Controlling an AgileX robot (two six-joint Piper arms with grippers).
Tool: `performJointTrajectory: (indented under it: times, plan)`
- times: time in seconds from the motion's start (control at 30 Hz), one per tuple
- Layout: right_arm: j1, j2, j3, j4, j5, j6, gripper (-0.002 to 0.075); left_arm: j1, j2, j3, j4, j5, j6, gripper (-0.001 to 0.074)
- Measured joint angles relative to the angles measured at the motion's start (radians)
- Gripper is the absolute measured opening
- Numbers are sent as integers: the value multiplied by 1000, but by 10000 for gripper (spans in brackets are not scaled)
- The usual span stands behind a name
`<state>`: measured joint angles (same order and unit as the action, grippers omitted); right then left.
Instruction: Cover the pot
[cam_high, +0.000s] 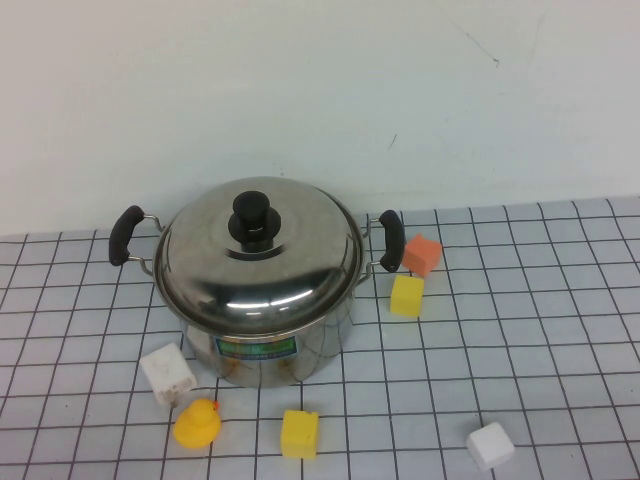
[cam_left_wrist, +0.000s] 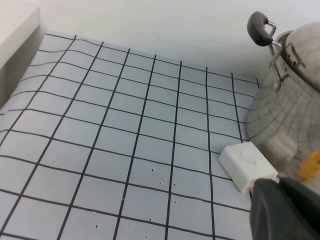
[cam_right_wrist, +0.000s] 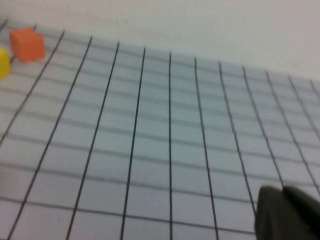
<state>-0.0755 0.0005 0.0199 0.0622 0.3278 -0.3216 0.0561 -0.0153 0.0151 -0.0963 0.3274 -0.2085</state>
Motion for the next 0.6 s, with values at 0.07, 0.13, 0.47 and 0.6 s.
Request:
performJointTrajectory:
  times: [0.07,0.13,0.47,0.6]
  plan:
    - [-2,-9,2,-4,0,13,-2,0,0,0,0,0,0,-3]
    - [-2,-11,2,-4,3,15,-2,0,0,0,0,0,0,-3]
    - [-2,-13,0,-10,17,87,-2,0,0,0,0,0,3,-3]
    - [-2,-13,0,-20,19,161,-2,0,0,0,0,0,3,-3]
